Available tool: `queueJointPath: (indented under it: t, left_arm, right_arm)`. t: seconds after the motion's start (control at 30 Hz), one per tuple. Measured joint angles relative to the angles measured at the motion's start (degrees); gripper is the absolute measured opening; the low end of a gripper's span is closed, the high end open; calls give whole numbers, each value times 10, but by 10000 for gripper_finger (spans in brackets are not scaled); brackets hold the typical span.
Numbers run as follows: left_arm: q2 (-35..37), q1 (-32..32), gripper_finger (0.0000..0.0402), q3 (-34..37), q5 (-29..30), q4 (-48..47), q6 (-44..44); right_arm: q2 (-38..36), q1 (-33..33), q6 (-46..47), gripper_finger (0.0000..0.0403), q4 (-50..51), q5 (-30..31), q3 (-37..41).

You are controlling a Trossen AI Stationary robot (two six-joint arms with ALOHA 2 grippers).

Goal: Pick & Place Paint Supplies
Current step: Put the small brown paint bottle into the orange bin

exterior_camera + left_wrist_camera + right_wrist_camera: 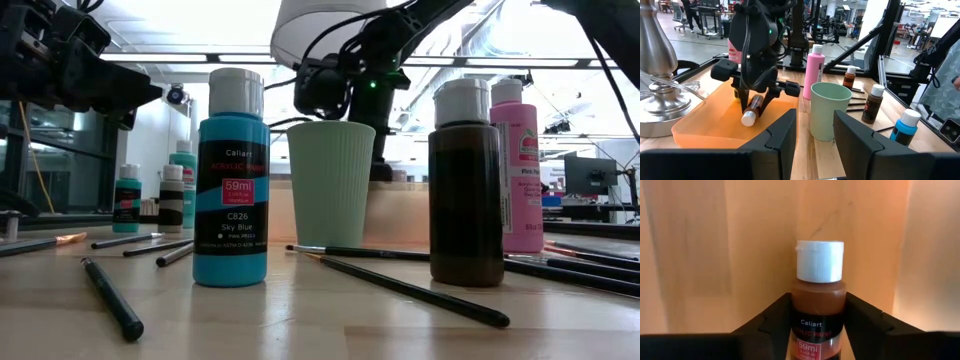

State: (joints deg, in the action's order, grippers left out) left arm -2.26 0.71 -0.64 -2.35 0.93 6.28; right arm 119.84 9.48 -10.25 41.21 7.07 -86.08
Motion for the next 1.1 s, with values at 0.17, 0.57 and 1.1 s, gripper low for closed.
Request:
queueJointPath:
  t: [0.17, 0.57, 1.1]
  left_arm:
    - [0, 0, 126, 0, 0, 0, 0]
    - [0, 0, 126, 0, 0, 0, 0]
    - [0, 0, 126, 0, 0, 0, 0]
  right_arm:
    - [-25, -5, 38, 121, -36, 0, 0]
    - [-43, -4, 165, 131, -291, -56, 3]
    - [-43, -7, 286, 135, -672, 73, 173]
